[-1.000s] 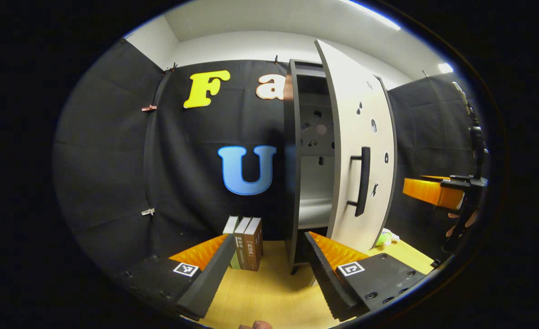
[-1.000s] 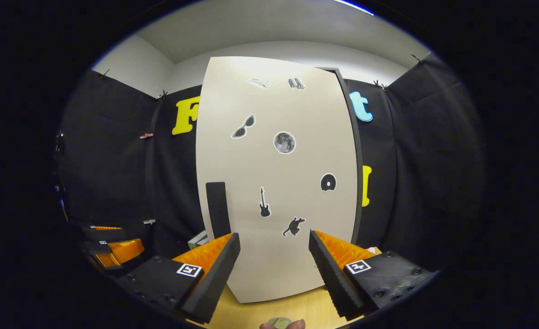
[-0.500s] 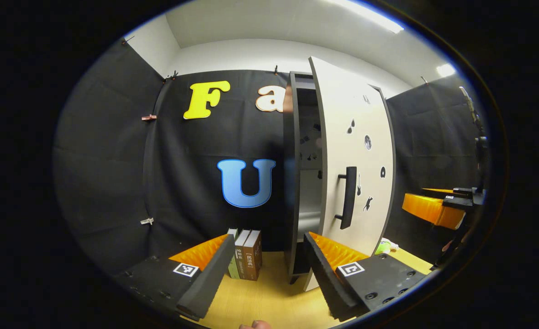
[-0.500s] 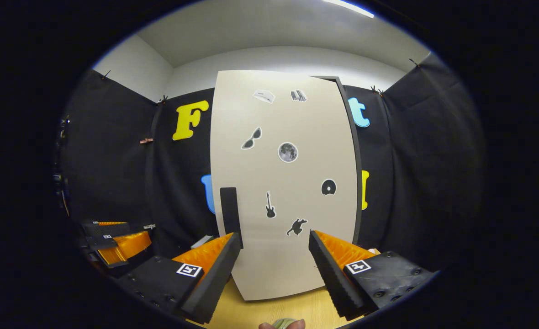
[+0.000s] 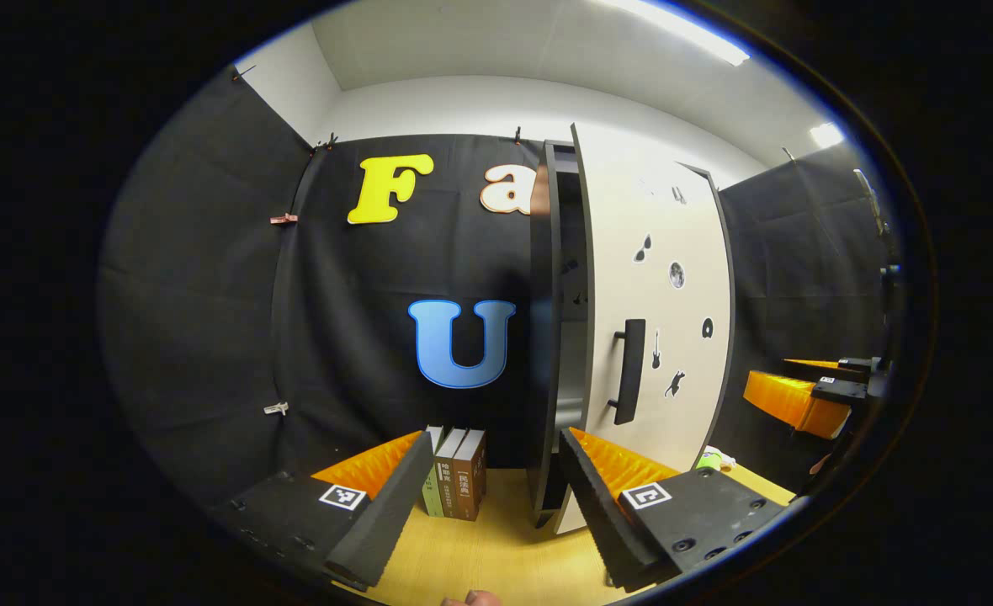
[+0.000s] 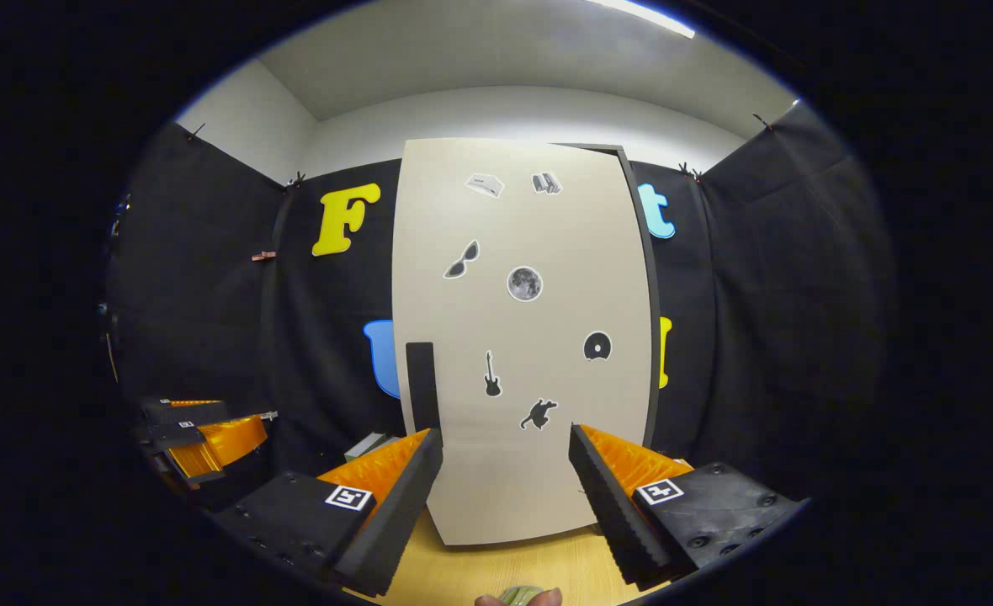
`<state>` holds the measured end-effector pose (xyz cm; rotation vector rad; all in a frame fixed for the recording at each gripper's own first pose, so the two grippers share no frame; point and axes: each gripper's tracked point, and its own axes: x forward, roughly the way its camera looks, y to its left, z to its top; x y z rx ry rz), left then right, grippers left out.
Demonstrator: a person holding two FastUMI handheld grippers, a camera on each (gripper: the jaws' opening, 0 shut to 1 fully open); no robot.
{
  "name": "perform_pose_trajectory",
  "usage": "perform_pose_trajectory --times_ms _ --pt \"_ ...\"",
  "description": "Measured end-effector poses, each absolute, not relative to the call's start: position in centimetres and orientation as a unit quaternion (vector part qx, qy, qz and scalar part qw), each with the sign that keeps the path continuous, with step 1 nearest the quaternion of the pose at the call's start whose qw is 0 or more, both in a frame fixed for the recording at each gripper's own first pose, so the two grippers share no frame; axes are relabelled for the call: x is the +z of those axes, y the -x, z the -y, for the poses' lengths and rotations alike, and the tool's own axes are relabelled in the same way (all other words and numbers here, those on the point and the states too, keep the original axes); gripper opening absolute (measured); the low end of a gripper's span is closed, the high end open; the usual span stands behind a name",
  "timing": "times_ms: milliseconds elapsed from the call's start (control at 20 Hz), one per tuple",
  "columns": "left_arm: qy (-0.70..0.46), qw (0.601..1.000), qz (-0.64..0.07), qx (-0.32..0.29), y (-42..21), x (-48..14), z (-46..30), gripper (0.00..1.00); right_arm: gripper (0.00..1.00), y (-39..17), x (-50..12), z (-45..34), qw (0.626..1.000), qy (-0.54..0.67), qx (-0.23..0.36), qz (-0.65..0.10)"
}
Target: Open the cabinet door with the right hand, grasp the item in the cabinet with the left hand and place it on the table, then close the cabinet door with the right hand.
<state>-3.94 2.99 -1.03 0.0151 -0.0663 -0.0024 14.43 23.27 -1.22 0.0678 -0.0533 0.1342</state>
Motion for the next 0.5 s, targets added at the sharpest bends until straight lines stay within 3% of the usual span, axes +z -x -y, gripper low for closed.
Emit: perform_pose_trajectory --times_ms 500 --pt "-0.013 0.999 0.034 0.01 3.49 -1.16 -3.1 0.95 0.98 -13.93 -1.74 -23.5 0.997 -0.022 0.076 0.024"
